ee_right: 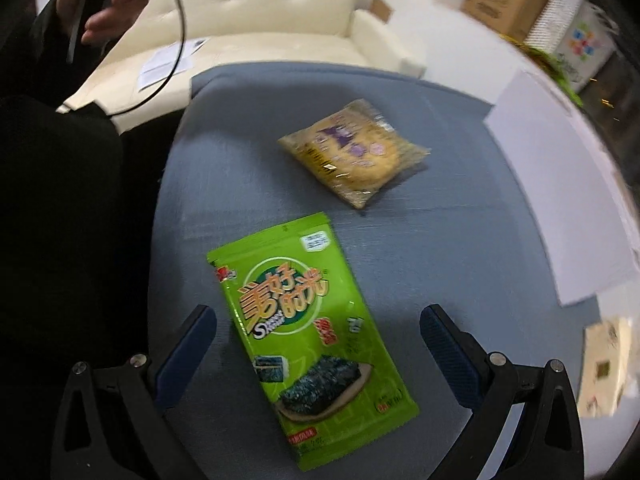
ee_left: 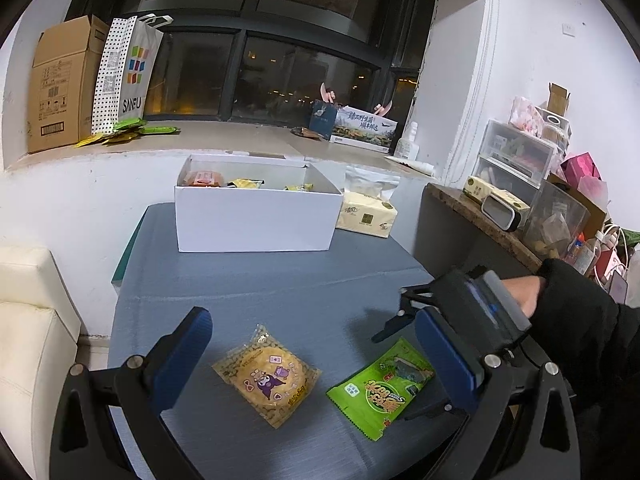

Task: Organize snacks
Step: 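Grasp the green seaweed pack with the right gripper while the left gripper grasps the yellow cartoon bread bag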

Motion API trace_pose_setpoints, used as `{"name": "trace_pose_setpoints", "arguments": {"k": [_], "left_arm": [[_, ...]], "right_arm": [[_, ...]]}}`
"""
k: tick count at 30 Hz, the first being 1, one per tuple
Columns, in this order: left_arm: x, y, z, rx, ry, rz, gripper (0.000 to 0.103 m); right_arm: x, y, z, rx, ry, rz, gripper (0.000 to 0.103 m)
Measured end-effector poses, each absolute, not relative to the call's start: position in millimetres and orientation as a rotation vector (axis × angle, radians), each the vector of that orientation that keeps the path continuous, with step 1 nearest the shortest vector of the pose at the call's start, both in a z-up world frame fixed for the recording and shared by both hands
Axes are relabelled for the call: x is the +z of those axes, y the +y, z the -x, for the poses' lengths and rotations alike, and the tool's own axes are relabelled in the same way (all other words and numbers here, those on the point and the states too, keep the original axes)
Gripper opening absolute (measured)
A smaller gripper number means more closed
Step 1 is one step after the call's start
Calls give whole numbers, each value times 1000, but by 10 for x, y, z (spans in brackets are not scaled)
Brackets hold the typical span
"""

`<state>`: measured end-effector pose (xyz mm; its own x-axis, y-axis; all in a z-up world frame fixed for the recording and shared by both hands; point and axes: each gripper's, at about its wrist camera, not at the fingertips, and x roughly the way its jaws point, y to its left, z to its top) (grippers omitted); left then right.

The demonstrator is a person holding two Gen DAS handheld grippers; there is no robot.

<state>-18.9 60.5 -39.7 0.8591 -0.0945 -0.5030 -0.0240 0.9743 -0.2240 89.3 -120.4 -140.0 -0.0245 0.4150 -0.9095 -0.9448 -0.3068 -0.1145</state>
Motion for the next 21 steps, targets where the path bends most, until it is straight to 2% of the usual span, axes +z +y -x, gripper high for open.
{"name": "trace_pose_setpoints", "arguments": {"k": [6, 12, 14, 15, 18, 21], "left_arm": [[-427, 670, 208, -5, 548, 229, 103], [-506, 761, 204, 29, 568, 265, 103], [-554, 780, 187, 37, 578, 282, 103], [-577, 783, 171, 39, 586, 290, 103], [-651, 747, 121, 42, 602, 291, 103], [-769, 653, -15, 35, 646, 249, 103]], "right_arm": [[-1598, -1013, -966, 1634, 727, 1235, 103], [-1635, -943, -1157, 1694, 845, 1157, 102], [-1595, -946, -1208, 1653, 846, 1115, 81], [-1535, -968, -1277, 1613, 835, 1068, 61], [-1514, -1100, -1368, 1554, 820, 1024, 61], [-1413, -1285, -1484, 1501, 815, 852, 60]]}}
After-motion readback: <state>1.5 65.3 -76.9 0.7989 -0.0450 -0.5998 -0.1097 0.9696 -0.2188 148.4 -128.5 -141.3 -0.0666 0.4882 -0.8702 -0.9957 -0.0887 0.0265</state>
